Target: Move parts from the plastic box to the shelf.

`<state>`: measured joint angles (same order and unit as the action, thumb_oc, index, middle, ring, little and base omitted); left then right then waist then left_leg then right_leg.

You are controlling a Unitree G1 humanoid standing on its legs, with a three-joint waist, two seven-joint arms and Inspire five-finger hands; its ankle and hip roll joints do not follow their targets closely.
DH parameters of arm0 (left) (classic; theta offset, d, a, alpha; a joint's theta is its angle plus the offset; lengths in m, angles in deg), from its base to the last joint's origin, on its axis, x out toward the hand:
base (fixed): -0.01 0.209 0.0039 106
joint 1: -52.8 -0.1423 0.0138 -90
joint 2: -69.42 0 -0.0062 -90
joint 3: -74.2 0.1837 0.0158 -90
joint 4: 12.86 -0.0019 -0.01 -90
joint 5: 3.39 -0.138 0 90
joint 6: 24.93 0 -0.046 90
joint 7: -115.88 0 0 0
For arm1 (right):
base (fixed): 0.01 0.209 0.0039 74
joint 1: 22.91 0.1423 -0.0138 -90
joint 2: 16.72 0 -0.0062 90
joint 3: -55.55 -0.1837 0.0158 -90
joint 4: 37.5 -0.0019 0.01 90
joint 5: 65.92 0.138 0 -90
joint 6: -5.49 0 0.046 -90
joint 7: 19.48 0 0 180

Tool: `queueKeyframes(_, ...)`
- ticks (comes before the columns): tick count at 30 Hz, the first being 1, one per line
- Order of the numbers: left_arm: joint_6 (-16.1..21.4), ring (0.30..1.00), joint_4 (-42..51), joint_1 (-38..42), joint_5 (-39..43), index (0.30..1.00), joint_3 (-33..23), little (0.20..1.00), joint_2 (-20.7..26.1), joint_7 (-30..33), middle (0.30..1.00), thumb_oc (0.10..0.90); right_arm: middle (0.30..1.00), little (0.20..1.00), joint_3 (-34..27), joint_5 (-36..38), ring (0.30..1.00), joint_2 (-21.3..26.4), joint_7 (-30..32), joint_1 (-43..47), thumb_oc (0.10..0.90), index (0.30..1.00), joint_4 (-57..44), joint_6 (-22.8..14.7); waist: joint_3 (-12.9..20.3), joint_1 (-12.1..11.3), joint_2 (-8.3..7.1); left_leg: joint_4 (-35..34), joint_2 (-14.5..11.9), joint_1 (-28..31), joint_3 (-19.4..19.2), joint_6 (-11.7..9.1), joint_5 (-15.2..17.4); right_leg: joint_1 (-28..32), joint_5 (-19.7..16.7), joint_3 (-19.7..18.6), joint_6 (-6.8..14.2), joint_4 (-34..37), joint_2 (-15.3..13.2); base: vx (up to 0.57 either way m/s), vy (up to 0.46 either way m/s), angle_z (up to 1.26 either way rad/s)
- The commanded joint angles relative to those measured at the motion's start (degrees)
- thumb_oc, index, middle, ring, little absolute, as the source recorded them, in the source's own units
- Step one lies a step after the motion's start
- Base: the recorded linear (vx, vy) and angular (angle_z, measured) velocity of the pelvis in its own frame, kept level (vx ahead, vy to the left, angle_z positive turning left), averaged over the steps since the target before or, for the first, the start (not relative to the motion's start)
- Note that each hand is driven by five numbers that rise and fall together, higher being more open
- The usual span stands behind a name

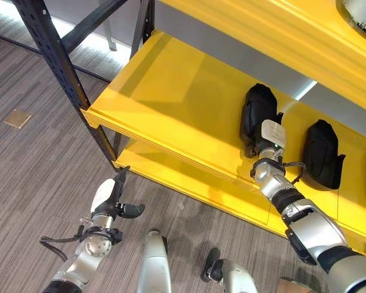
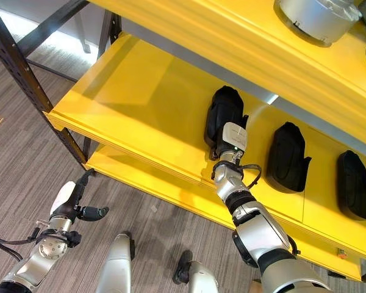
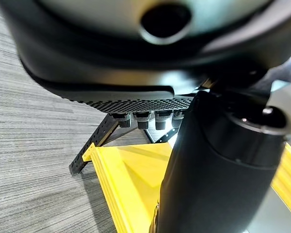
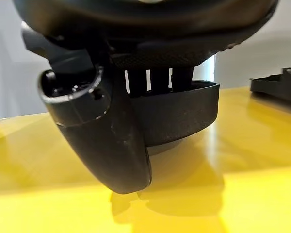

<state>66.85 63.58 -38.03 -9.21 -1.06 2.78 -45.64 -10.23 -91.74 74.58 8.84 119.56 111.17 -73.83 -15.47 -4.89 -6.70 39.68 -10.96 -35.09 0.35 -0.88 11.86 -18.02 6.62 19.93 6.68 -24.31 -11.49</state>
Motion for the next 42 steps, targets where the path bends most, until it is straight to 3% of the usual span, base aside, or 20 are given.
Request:
queueKeyframes(1, 5.1, 1.0, 5.4, 4.6, -0.6, 1.0, -3.0, 1.0, 1.8, 2.7, 1.0, 0.9, 0.3, 0.3, 1.1, -4.5, 0.3, 5.6, 1.2, 7.5, 0.4, 0.3, -5.3, -2.0, -0.5, -1.2, -1.23, -0.2, -4.4, 1.2, 4.5, -2.2, 0.8, 3.7, -6.2, -4.2, 3.8, 2.9, -2.3, 0.0, 0.0, 0.0)
queueKeyframes(21, 4.7, 1.0, 5.0, 4.3, -0.8, 1.0, -3.9, 1.0, 2.1, 2.8, 1.0, 0.9, 0.3, 0.3, -0.3, -2.9, 0.3, 6.4, 1.0, 10.6, 0.4, 0.3, -10.4, -2.8, -0.4, -1.5, -2.1, 0.2, -4.3, 1.2, 4.4, -2.1, 1.1, 3.7, -6.4, -4.3, 3.5, 3.1, -2.1, 0.0, 0.0, 0.0)
queueKeyframes(42, 2.7, 1.0, 4.2, 4.3, -0.9, 1.0, -4.5, 1.0, 0.1, 3.7, 1.0, 0.9, 0.3, 0.3, -5.1, 6.7, 0.3, 0.8, -0.4, -0.2, 0.4, 0.3, -15.8, -5.1, -1.0, 0.1, -2.12, 0.3, -5.1, 2.0, 3.9, -2.2, 1.4, 4.1, -5.9, -4.8, 3.4, 2.9, -1.9, 0.0, 0.0, 0.0)
